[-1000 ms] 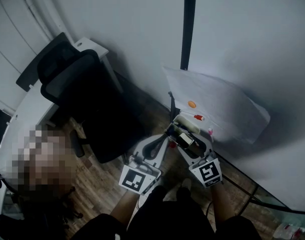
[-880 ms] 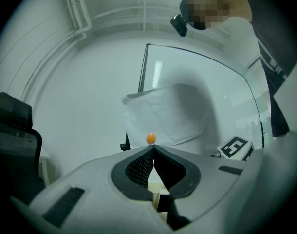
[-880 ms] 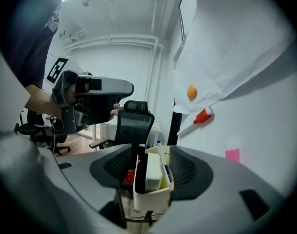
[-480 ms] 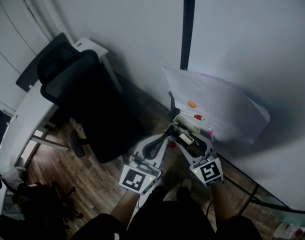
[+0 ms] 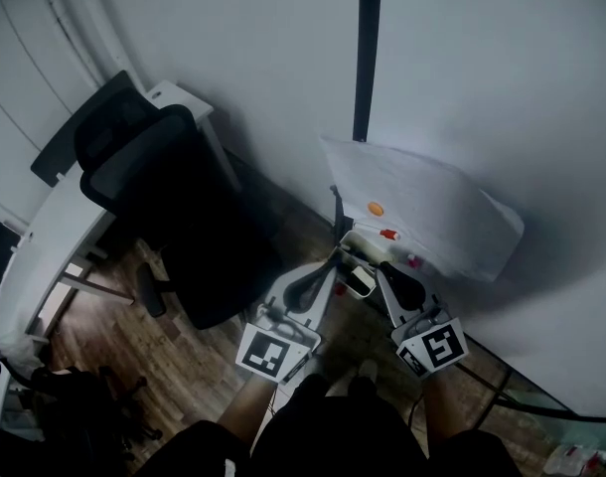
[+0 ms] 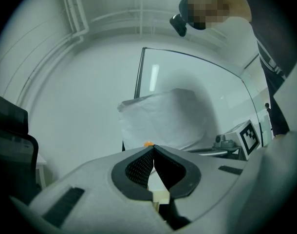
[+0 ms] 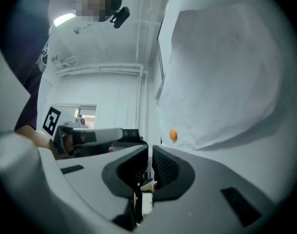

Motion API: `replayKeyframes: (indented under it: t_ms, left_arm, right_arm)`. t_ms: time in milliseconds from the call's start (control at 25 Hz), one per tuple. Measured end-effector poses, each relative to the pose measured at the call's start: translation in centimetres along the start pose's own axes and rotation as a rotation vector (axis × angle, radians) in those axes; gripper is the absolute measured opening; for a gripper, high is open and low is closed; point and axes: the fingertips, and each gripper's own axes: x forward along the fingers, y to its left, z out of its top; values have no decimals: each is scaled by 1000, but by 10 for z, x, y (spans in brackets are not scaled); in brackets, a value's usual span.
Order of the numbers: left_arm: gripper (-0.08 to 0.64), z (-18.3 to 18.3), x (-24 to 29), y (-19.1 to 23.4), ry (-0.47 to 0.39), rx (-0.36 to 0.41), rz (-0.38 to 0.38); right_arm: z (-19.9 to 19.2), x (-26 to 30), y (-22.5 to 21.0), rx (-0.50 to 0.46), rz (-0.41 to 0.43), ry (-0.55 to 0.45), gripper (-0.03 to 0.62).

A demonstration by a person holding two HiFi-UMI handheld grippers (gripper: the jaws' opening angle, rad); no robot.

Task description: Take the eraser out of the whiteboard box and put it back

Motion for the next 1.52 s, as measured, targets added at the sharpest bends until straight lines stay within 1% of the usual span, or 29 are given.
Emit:
replayKeyframes:
  t_ms: [120, 240, 440, 720, 1080, 1280, 1520]
  left_arm:
    - [5, 13, 4, -4, -35, 23, -15]
    - [5, 17, 5, -7, -39, 23, -18]
    - [5, 27, 7, -11, -66, 40, -29]
    - [5, 29, 10, -11, -76, 47, -31]
    - [5, 26, 12, -11, -65, 39, -29]
    - [5, 23, 12, -11, -63, 38, -29]
    - [5, 21, 12, -11, -60, 34, -28]
  right_arm:
    - [26, -7, 1, -7, -10, -74, 14]
    - [48, -13, 4, -15, -18, -131, 8]
    - [65, -22, 5, -26, -31, -180, 3]
    - [67, -23, 2, -27, -43, -188, 3]
    - [68, -24, 0, -22, -45, -189, 2]
    - [63, -26, -4, 1, -42, -186, 2]
    - [64, -27, -5, -4, -47, -187, 2]
